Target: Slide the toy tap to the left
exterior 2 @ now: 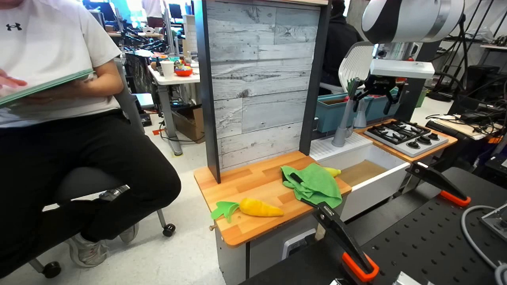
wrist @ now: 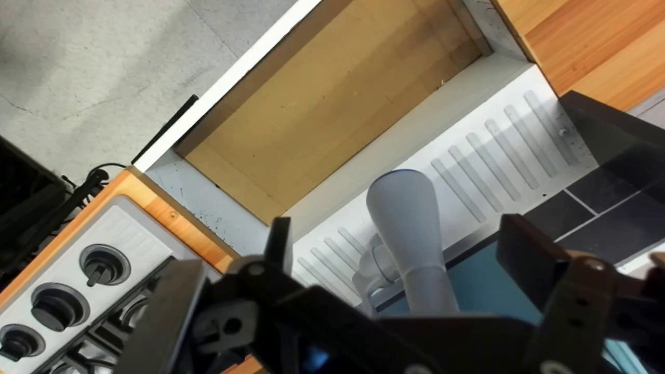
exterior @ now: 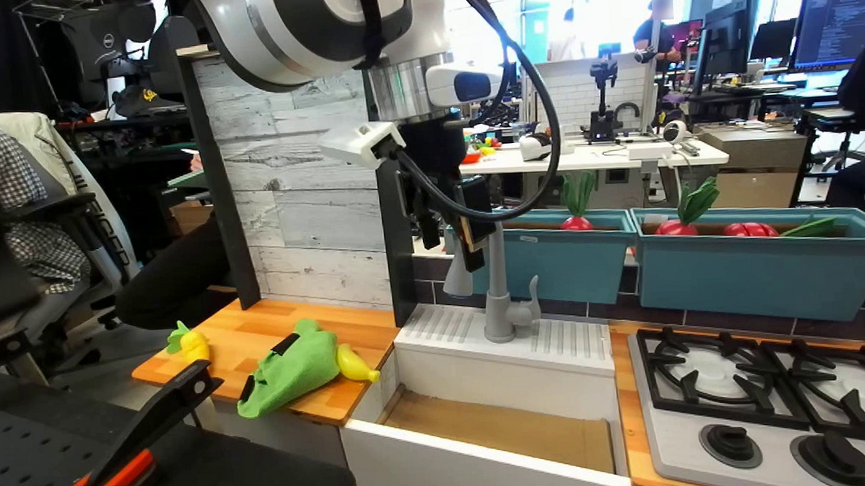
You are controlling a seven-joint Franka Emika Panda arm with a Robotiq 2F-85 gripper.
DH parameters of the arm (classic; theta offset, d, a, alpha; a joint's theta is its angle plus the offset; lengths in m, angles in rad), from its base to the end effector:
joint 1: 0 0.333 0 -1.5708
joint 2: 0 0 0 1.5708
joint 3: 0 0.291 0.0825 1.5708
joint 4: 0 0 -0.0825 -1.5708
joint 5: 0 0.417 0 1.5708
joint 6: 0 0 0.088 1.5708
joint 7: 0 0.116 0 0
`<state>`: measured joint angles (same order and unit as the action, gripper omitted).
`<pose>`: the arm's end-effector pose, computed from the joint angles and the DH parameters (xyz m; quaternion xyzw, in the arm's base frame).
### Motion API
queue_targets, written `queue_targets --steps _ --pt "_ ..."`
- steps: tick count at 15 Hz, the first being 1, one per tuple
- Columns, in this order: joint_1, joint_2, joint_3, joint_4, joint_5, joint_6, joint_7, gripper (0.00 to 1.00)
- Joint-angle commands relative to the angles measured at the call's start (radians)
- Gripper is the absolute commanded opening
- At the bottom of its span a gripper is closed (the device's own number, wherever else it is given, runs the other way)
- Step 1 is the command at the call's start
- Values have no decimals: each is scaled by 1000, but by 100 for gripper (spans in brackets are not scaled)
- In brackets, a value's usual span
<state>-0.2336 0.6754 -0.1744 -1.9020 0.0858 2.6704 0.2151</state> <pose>0.5858 -0.2571 0.0993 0.9452 -0.3207 0.0494 0.0368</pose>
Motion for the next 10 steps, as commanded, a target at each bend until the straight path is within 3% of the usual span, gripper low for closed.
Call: queue_targets --steps 1,2,10 --pt "-18 48 23 55 33 29 -40 75" --pt "-19 55 24 61 32 30 -43 74" --pt "-32 86 33 91 38 26 -64 12"
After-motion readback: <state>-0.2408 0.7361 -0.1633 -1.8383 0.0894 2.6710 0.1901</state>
